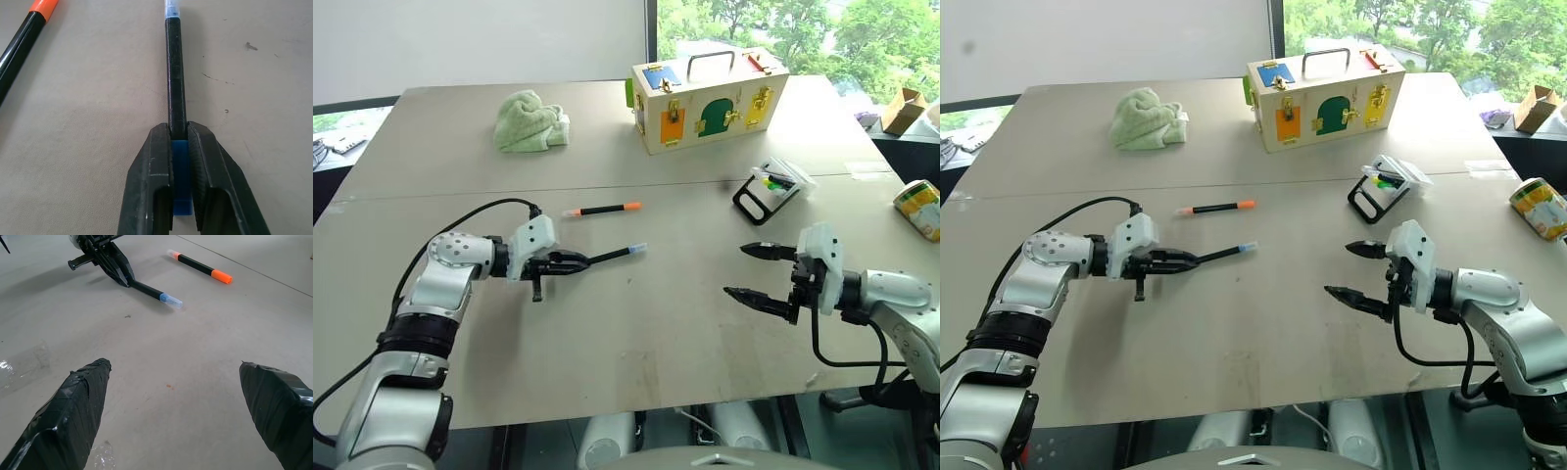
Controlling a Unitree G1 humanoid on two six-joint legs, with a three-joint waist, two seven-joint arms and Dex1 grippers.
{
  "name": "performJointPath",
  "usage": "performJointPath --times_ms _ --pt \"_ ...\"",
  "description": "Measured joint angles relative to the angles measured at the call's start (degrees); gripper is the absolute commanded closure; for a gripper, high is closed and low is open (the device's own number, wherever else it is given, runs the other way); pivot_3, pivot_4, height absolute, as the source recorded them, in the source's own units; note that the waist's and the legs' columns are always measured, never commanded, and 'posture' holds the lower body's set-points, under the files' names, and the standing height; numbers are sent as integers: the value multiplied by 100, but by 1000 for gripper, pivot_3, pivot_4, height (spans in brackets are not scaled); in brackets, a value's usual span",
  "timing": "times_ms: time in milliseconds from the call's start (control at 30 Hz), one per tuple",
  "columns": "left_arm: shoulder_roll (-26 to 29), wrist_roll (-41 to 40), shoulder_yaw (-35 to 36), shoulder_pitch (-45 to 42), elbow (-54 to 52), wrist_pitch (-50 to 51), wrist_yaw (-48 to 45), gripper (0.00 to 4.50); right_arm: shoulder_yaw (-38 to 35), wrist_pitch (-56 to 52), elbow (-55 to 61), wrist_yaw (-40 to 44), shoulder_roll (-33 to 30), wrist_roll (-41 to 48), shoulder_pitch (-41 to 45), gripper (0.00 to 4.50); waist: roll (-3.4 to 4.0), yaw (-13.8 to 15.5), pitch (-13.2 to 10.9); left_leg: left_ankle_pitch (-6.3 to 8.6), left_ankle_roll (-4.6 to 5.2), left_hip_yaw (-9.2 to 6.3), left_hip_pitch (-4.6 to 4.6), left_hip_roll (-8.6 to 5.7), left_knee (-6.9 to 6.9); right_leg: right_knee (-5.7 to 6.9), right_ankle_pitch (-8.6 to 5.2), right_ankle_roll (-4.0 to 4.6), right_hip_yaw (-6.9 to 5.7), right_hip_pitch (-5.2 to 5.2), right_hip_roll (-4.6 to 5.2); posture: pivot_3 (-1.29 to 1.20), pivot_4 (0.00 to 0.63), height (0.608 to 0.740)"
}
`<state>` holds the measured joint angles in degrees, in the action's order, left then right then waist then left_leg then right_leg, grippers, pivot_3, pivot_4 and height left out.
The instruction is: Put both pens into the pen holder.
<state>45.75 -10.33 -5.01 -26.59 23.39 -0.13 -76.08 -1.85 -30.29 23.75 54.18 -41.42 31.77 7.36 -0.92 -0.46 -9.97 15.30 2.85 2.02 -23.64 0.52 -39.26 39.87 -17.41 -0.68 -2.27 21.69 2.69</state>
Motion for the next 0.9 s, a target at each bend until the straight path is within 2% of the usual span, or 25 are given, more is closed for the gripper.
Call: performJointPath --times_ms 233,333,467,533,633,767,900 --pt "-95 -424 263 447 -767 648 156 4398 180 6 -135 -46 8 -147 217 0 0 -7 -1 -4 -8 -1 -7 0 0 -2 0 0 0 4 4 0 150 740" --pt "-157 -1036 424 582 -1694 1483 212 4398 463 -219 -323 -463 211 -484 919 0 -5 -27 -5 -6 -10 -1 -8 0 -3 3 0 0 0 8 4 0 150 740" --pt "-228 -1313 448 495 -2555 1958 318 4398 786 -480 -391 -412 420 -451 1930 0 -1 -20 -7 -7 -12 -4 -8 1 0 0 0 1 -2 8 -1 0 150 740" --pt "-729 -1665 524 197 -2752 2244 706 4398 599 -910 -559 -708 1136 66 2456 0 -3 -3 -8 -7 -12 -8 -16 1 -3 0 0 1 -7 8 -1 0 150 740" --pt "-1079 -2303 852 69 -3139 2691 1160 4398 191 -1455 -646 -944 1586 899 2560 0 -10 22 -4 -5 -9 -9 -18 -1 -3 -14 0 0 -7 3 4 0 150 740" --pt "-1160 -2655 1084 419 -3440 2984 1454 4398 -427 -2104 -915 -1393 2121 1951 2447 0 -7 -32 -6 -4 -7 -5 -19 -4 5 -16 0 0 -2 7 5 0 150 740" --pt "-1303 -2813 1030 556 -3643 3117 1604 4398 -519 -2401 -866 -1684 2333 2483 2502 0 -6 -28 -7 -5 -9 -6 -12 -2 6 -7 0 1 -4 8 2 0 150 740"
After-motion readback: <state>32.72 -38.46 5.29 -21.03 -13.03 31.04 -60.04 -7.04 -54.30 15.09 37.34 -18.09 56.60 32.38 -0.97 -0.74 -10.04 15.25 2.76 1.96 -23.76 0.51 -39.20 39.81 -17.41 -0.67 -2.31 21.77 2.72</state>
